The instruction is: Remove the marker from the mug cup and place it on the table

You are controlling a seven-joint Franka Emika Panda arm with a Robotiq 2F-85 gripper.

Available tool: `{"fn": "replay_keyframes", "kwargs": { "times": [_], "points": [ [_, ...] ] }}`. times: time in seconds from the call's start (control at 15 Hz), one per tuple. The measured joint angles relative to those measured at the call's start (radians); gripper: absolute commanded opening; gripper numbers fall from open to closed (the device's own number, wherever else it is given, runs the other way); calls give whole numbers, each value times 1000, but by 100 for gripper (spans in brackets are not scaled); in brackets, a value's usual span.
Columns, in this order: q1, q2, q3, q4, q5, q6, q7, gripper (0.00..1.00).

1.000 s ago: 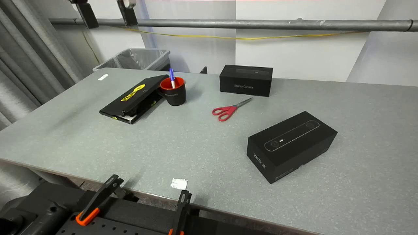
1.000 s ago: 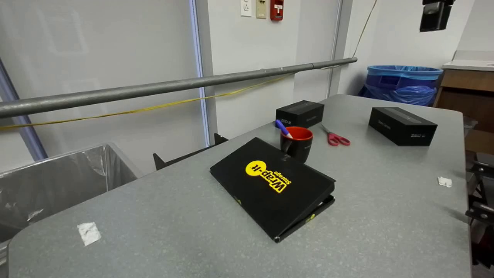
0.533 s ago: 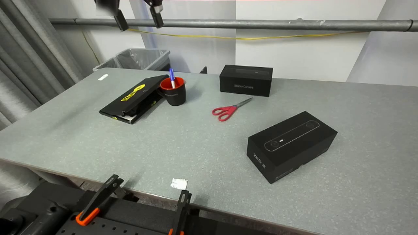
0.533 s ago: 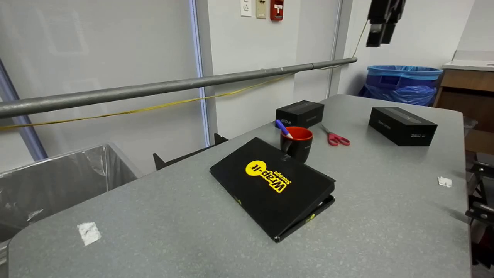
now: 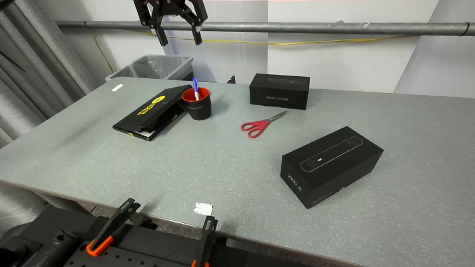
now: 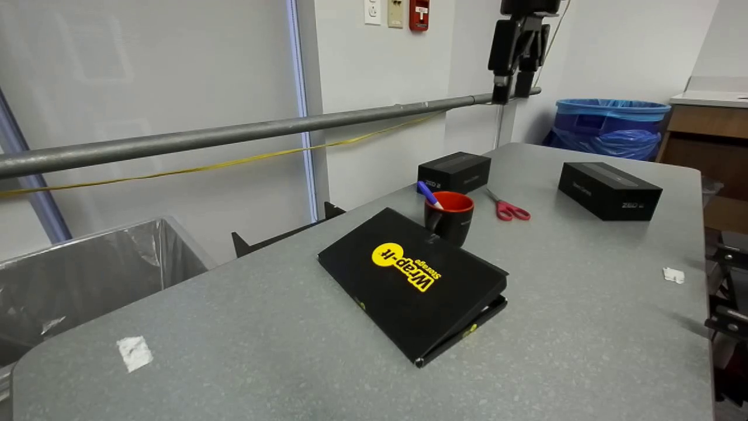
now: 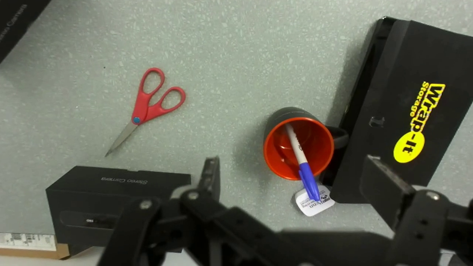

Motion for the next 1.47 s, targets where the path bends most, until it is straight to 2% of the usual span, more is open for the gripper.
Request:
{"fn": "replay_keyframes", "kwargs": {
  "times": [0.27, 0.4, 0.73, 1.07, 1.47],
  "points": [
    [0, 0, 0, 4, -1, 0, 0, 100],
    [1, 24, 0, 16, -48, 2, 15, 100],
    [8, 192, -7, 120, -157, 53, 16, 100],
    [35, 363, -8, 261, -160, 80, -41, 100],
    [80, 489, -4, 377, -158, 80, -94, 100]
  ]
}}
